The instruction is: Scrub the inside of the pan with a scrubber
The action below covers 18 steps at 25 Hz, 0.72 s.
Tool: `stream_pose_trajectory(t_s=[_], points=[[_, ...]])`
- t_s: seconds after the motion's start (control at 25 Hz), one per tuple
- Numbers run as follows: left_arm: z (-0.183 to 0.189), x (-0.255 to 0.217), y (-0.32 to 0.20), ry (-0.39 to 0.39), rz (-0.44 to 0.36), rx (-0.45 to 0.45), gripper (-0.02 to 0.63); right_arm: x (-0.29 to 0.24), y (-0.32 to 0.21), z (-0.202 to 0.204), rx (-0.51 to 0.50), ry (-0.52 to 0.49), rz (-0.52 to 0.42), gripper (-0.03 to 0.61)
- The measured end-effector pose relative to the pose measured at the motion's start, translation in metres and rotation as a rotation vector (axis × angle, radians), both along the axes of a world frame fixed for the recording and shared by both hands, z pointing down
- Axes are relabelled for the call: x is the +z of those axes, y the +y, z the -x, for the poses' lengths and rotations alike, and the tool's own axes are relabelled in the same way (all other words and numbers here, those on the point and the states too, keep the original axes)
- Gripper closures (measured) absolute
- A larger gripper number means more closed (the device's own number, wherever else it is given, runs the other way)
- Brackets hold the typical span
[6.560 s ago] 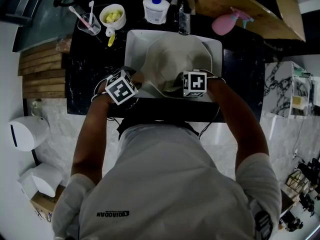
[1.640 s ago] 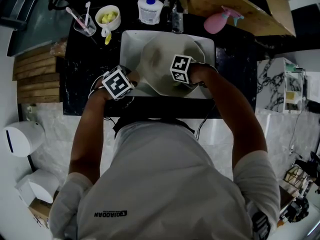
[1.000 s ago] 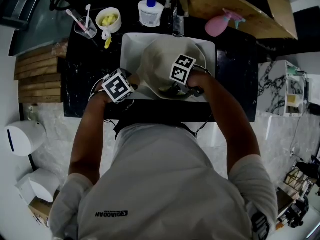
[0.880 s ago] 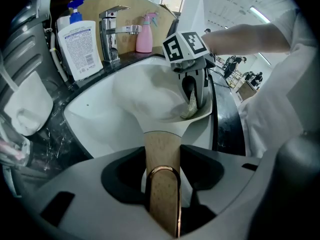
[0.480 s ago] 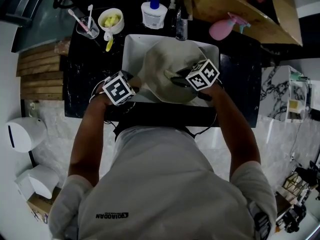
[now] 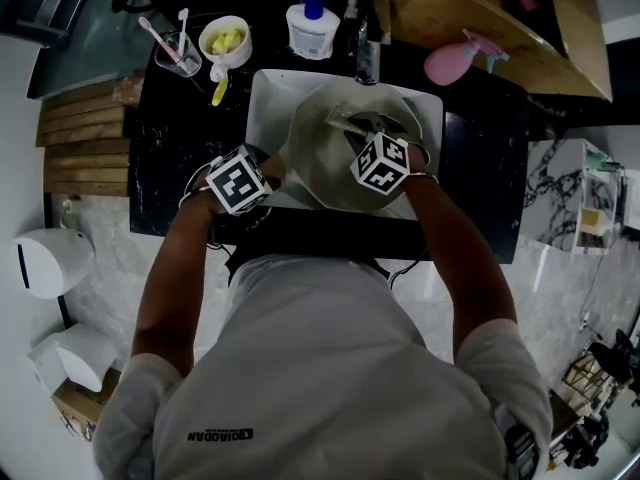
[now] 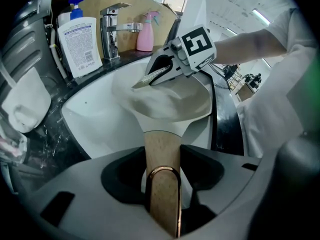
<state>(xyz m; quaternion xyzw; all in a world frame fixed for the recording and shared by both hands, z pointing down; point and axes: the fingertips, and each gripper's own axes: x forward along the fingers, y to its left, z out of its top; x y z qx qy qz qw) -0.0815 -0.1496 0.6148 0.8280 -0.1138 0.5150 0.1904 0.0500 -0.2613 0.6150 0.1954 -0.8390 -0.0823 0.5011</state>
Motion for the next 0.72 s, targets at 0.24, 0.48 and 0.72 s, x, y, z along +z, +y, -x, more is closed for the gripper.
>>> stream_pose_trajectory(t_s=[0.24, 0.48, 0.72], points=[[-0.002, -0.002, 0.002, 0.01, 0.01, -0.002, 0.394, 0.011, -0.016, 0.012, -0.066, 0.079, -0.089, 0.491], [-0.003, -0.009, 0.003, 0.003, 0.015, 0.007, 0.394, 0.036, -0.012, 0.019, -0.12, 0.137, -0.058, 0.491], [-0.004, -0.012, 0.003, 0.007, 0.024, 0.003, 0.394, 0.048, -0.011, 0.021, -0.084, 0.122, 0.025, 0.483]])
